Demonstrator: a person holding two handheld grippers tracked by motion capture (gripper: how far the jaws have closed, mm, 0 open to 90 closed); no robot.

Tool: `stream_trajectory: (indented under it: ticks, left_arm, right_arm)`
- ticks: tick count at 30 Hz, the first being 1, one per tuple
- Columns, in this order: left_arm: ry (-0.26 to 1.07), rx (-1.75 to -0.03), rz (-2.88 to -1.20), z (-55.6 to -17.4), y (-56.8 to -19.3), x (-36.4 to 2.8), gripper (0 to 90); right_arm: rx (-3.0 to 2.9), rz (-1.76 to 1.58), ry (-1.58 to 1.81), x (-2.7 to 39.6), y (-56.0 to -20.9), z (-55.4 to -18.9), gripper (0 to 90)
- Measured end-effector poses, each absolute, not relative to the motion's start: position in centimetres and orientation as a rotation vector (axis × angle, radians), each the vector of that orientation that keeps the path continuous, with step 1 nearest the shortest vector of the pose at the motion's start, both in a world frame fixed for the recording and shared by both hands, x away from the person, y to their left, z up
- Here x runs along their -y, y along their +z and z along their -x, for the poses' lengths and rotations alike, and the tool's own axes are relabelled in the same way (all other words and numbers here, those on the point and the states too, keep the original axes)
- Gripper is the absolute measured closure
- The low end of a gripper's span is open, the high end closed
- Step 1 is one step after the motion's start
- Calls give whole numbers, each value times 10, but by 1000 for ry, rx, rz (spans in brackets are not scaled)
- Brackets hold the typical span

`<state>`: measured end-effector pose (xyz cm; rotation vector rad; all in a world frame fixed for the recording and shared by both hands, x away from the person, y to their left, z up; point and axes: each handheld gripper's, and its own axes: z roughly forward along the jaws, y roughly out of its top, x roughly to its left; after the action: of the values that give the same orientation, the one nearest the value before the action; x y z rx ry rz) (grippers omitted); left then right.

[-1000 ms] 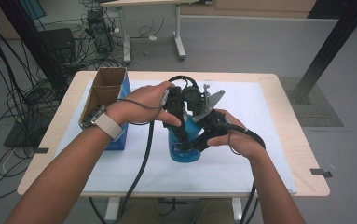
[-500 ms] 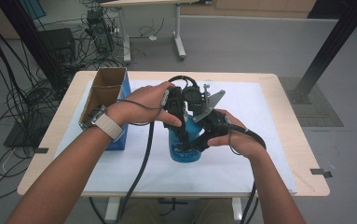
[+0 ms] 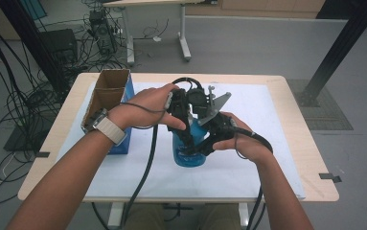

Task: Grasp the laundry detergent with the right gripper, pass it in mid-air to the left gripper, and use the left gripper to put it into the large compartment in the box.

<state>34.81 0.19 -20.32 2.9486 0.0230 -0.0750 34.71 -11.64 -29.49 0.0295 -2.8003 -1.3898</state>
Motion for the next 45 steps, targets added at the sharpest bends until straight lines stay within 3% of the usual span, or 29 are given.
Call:
stream_trajectory:
  ticks: [42, 44, 45]
  left_arm:
    - [-53, -21, -2937, -345, -199, -5, 377]
    - [-37, -18, -2942, -345, -199, -5, 377]
    - [-30, -20, -2947, -345, -199, -5, 377]
  right_arm:
    - [2793, -19, -1392, 115, -291, -343, 431]
    - [2791, -31, -1396, 114, -291, -344, 398]
    - [2798, -28, -1399, 114, -291, -344, 326]
